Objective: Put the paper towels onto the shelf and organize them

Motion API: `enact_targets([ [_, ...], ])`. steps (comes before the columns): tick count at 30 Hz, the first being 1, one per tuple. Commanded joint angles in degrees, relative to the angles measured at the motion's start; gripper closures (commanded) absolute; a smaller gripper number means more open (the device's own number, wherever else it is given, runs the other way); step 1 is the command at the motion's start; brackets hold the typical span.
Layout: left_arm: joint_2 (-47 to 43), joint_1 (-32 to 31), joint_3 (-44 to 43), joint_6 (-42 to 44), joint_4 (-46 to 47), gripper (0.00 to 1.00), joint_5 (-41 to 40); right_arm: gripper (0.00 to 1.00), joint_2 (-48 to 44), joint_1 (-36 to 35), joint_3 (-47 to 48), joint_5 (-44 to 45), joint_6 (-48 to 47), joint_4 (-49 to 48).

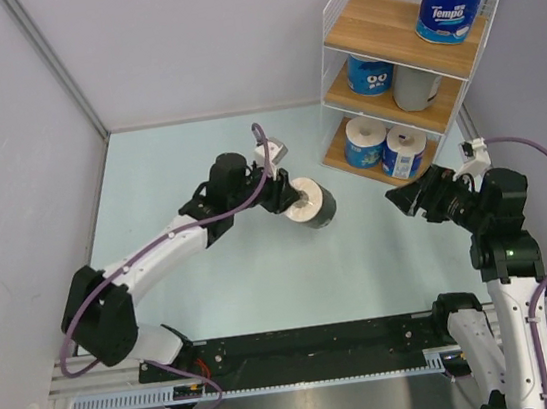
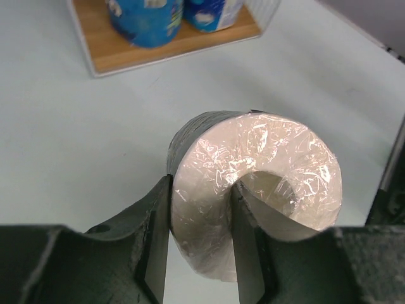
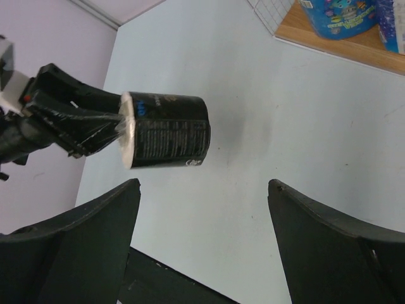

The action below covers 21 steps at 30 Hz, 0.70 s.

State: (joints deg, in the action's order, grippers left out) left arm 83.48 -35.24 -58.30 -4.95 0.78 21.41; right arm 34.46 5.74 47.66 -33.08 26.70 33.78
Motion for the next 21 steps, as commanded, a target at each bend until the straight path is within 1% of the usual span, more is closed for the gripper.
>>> enact_targets([
  [1,-5.6,-4.9,-3.6,1.4,3.2,0.59,-2.6,0.14,-1.9,-0.2,0.2,1.3,-0.7,0.8],
  [6,-6.7,-11.0,-9.8,2.6,1.5,0.59,-7.9,0.14,-2.6,-0.2,0.2,1.7,-0.5,1.4],
  [10,-5.4,-14.0,-18.0,4.2,-0.4,0.59,-12.3,0.14,-3.1,-0.2,0.2,1.5,-0.1,2.0],
  [11,-4.7,-14.2,-19.3,4.2,-2.0,0.6,-12.9,0.14,-3.2,-0.2,0.2,1.5,0.0,1.9],
  [15,-2.7,-14.9,-25.2,4.6,-2.9,0.62,-16.1,0.14,-3.8,-0.2,0.2,1.5,0.2,2.6],
  [18,-0.3,-14.9,-31.2,4.8,-4.1,0.62,-18.0,0.14,-4.0,-0.2,0.1,1.9,0.2,3.0],
  [20,1.1,-14.9,-37.0,6.6,-5.4,0.62,-19.7,0.14,-4.1,-0.2,0.2,2.3,0.0,3.3],
  [21,3.2,-14.8,-39.2,6.8,-6.0,0.62,-20.4,0.14,-4.0,-0.2,0.2,2.5,0.0,3.5],
])
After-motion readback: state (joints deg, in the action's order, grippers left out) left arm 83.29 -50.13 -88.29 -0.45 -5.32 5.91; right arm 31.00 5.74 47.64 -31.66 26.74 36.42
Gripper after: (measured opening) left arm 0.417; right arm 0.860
